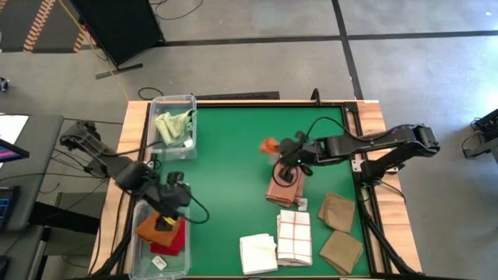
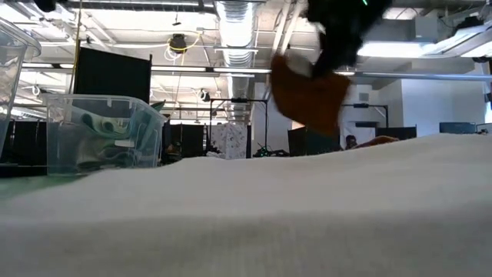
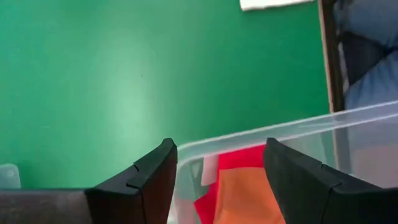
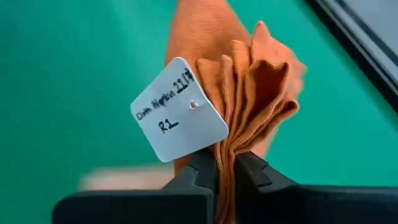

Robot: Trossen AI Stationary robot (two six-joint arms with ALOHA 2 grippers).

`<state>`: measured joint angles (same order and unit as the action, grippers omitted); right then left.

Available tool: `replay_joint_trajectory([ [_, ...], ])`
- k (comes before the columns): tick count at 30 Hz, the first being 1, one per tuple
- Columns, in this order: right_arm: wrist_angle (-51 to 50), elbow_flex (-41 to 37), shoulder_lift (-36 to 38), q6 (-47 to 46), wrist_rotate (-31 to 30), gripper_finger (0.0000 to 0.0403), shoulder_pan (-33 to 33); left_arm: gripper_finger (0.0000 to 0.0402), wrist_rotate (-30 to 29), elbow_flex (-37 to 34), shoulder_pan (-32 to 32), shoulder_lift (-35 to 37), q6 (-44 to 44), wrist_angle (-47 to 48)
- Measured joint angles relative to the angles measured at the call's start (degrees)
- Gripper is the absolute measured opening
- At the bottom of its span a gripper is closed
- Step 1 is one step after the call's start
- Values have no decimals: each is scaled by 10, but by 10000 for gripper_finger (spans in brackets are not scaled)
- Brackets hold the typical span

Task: Sort towels by color in basket
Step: Put the orange towel into the bottom transparent bin

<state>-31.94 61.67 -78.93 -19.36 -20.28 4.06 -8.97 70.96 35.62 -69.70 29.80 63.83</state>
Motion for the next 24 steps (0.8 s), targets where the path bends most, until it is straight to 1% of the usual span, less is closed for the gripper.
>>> replay_joint_trajectory([
  [5,161,16,-37,80,96,42,29,226,-59,0,41,35,57,20],
  [8,218,39,-80,115,144,42,41,226,-93,0,62,47,90,42],
  [12,279,95,-150,162,184,42,56,226,-123,0,87,52,125,69],
  [16,331,167,-223,204,236,42,68,226,-149,0,104,52,151,96],
  [19,344,230,-275,237,267,43,73,226,-168,0,111,52,171,118],
  [24,341,321,-342,285,314,44,80,226,-177,0,114,52,195,151],
])
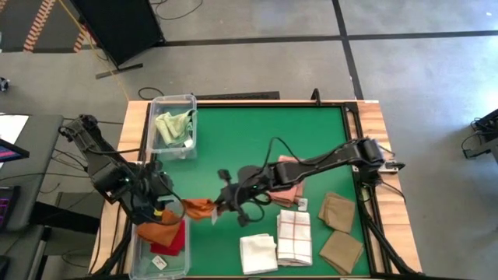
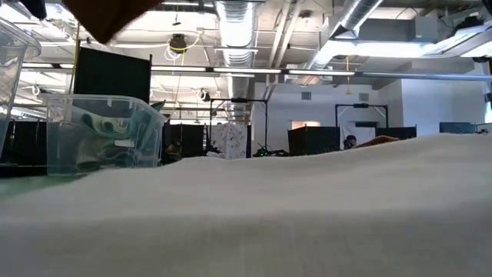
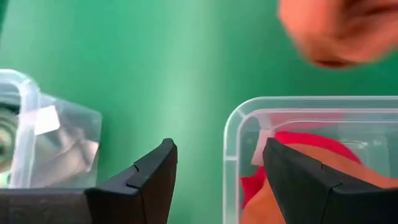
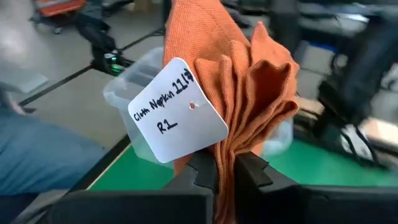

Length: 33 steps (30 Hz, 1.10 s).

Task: Sort towels by color in basket
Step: Put the orange towel into the bottom transparent bin

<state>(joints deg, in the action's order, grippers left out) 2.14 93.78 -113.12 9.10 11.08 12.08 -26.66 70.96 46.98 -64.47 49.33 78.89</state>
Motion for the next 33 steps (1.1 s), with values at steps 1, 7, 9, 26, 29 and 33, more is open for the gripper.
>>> replay_joint_trajectory([
  [1,0,16,-11,8,9,44,0,226,-1,0,0,0,5,6],
  [7,24,76,-55,30,57,45,-4,226,-7,0,0,0,34,51],
  [9,40,89,-72,30,78,45,-7,226,-10,0,0,0,41,63],
  [26,148,174,-168,31,147,46,-10,226,-20,0,0,0,71,107],
  [29,149,193,-191,33,158,46,-10,226,-22,0,0,0,71,106],
  [33,153,225,-223,33,164,47,-8,226,-24,0,0,0,71,106],
])
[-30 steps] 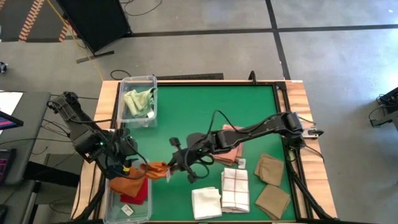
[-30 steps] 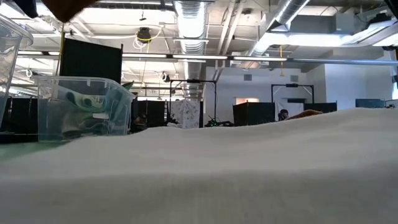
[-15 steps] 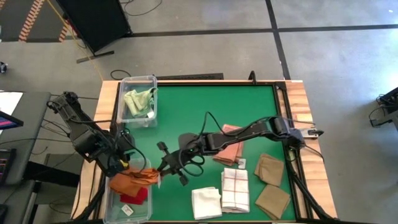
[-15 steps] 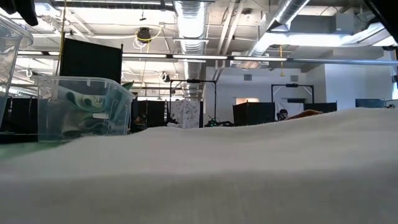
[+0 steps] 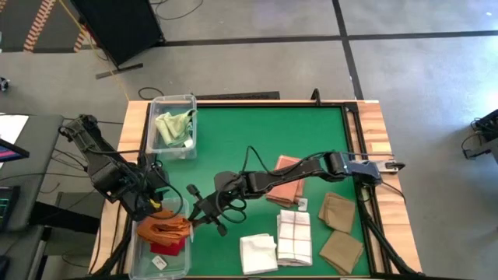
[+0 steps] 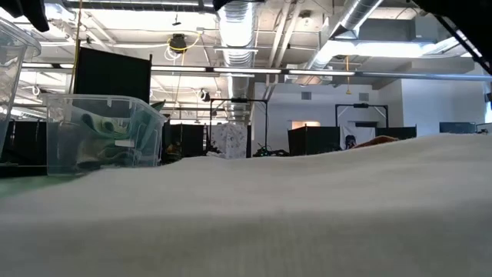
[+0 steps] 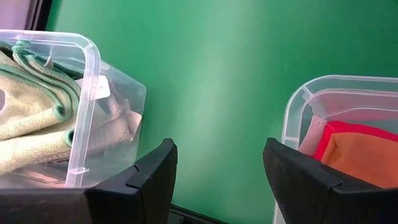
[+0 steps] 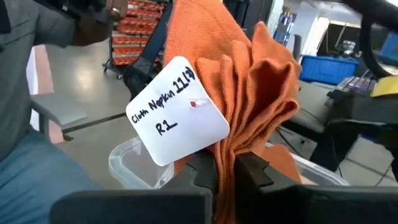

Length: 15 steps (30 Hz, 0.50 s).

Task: Sort towels by color in basket
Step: Put the orange towel into the bottom transparent bin

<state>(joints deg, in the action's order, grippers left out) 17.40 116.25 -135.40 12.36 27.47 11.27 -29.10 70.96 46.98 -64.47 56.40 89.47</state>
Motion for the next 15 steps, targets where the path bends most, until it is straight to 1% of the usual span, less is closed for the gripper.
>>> replay_joint_trajectory([
  [5,-3,32,-35,-7,16,48,1,226,-1,0,0,0,3,0],
  [15,-4,41,-37,-5,16,52,1,226,-9,0,0,0,4,0],
])
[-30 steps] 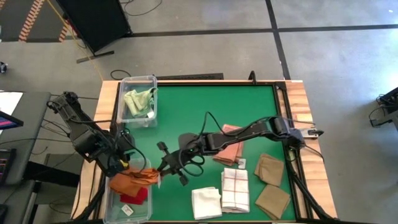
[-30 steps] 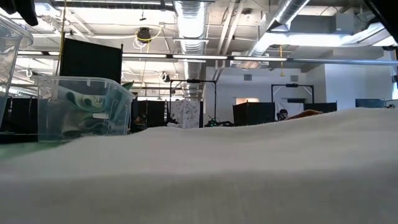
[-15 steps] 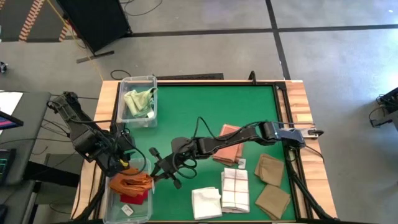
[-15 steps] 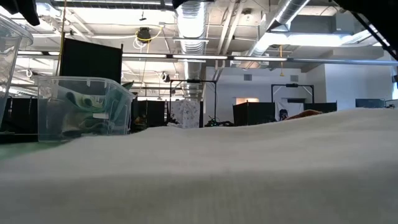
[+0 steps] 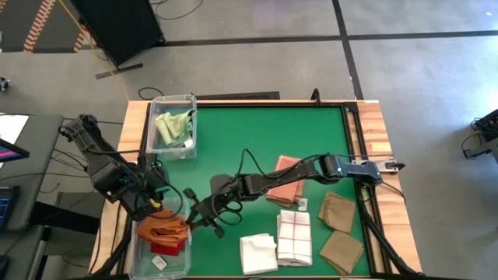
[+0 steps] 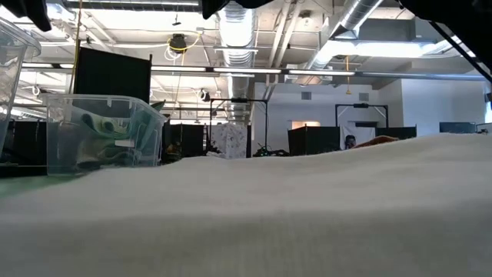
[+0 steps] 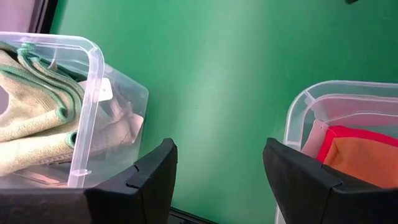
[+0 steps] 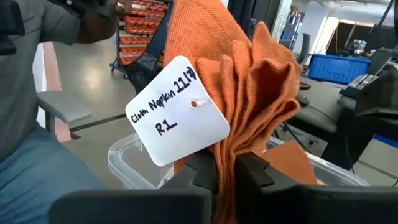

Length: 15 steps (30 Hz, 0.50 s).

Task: Sort towels by color in basket
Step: Put the orange towel into the bottom transparent bin

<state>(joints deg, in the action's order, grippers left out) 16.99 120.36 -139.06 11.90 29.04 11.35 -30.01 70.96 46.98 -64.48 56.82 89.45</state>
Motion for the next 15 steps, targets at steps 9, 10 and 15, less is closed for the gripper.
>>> replay_joint_trajectory([
  [9,-9,0,0,2,0,189,0,226,-6,0,0,0,0,-1],
  [10,-9,0,0,2,0,212,0,226,-6,0,0,0,0,-2],
  [15,-17,0,0,2,0,294,0,226,-7,0,0,0,1,-4],
])
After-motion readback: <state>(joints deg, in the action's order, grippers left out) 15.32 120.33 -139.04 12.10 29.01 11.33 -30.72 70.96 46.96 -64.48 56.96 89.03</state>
